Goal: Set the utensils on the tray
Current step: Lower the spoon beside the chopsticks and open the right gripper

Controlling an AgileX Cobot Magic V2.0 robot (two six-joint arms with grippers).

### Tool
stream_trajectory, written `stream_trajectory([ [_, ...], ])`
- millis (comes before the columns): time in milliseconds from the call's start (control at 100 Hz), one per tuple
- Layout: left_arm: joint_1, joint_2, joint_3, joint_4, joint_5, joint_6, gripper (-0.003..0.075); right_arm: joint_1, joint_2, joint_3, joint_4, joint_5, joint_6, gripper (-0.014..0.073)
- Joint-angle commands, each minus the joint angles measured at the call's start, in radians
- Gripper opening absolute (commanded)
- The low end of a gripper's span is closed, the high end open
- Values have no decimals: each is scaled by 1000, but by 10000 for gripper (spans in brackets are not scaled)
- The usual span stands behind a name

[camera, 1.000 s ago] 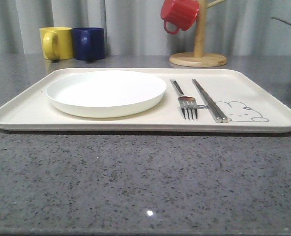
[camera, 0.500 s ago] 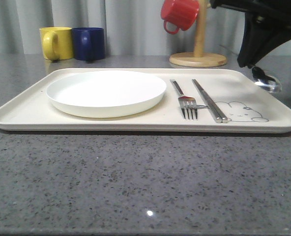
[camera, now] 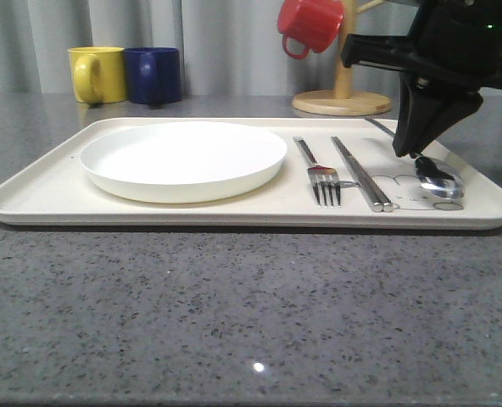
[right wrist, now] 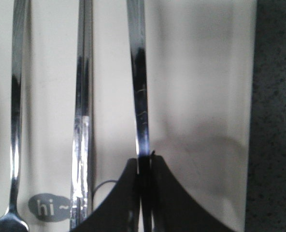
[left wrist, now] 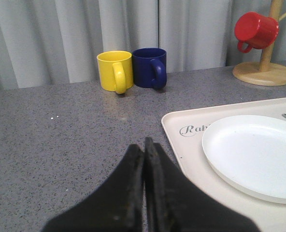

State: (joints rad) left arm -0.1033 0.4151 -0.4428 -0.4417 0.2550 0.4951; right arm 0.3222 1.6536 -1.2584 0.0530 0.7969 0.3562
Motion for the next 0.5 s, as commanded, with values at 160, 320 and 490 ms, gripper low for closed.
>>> stream_trajectory([
  [160,0,6,-28,-14,-78,-4,-18,-2,-23,-30,-11,-25,1,170],
  [320,0,6,-28,-14,-78,-4,-18,-2,-25,-30,-11,-26,1,292],
  [490,0,6,-28,-14,-78,-4,-18,-2,-43,-30,-17,-30,1,323],
])
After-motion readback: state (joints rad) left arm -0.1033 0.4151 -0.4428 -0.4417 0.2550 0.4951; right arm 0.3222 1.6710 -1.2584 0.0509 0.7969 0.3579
